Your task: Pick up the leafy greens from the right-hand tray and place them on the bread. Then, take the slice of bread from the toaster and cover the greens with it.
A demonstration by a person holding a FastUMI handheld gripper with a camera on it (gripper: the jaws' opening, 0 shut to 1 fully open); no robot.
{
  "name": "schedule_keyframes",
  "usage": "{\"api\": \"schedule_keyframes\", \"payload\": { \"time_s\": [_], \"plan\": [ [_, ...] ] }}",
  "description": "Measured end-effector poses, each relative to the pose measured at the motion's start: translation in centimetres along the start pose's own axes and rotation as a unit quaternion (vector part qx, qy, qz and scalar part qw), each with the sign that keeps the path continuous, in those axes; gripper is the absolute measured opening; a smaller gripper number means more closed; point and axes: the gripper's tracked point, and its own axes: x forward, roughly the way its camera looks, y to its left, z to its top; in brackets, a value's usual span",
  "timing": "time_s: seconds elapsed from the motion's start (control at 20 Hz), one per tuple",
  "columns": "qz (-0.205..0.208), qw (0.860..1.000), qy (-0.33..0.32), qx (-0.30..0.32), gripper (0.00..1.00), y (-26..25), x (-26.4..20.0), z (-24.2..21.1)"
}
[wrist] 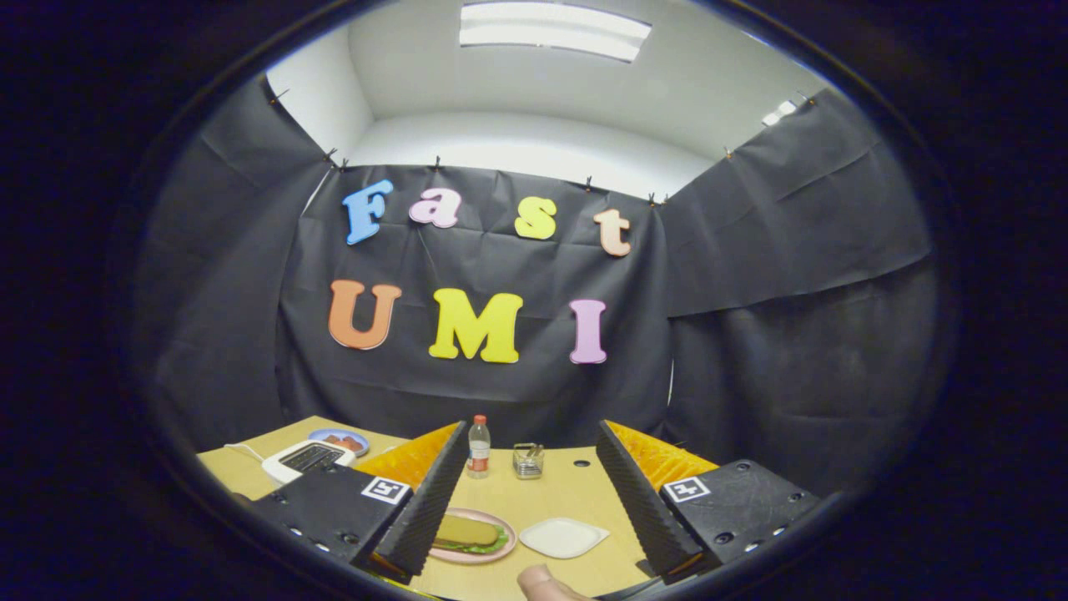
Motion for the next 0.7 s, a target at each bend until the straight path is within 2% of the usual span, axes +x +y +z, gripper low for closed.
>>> {"api": "schedule_keyframes", "payload": {
  "time_s": [0.7],
  "plan": [
    [0.011, 1.0, 0.011, -0.001, 0.94, 1.4, 0.1, -1.0]
  ]
}}
